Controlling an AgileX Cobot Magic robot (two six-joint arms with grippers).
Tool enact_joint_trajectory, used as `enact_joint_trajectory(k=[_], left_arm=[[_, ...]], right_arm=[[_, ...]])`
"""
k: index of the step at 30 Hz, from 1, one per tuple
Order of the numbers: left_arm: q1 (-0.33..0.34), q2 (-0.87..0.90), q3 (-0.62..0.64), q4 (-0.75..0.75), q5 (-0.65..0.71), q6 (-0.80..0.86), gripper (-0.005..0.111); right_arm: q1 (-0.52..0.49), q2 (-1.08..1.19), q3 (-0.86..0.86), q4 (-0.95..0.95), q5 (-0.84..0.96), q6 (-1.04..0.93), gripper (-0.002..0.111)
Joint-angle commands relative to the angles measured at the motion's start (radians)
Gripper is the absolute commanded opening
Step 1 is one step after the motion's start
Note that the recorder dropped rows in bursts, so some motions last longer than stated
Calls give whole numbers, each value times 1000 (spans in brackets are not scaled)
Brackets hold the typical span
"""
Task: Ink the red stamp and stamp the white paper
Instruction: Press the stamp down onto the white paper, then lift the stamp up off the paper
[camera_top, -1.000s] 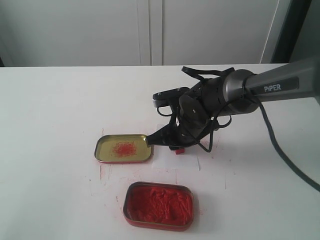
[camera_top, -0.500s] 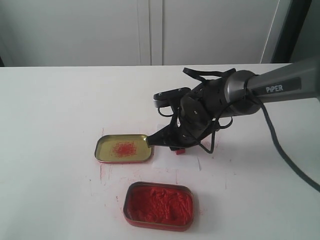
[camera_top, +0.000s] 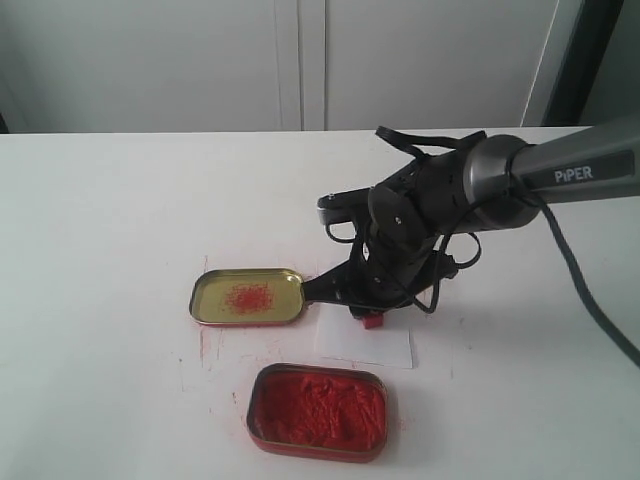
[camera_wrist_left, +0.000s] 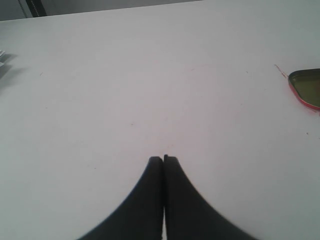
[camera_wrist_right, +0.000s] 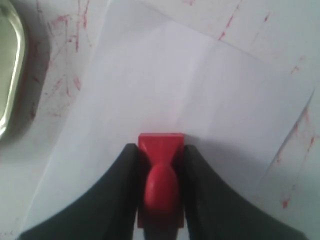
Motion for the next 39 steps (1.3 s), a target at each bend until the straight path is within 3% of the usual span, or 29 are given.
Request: enact_joint_trajectory(k=[1,39], left_arm=[[-5,0,2,-6,-4,-4,0],[-5,0,2,-6,-4,-4,0]], right_arm=[[19,-15,8,8,-5,-3,0],[39,-154,8,163,-46,-90,0]])
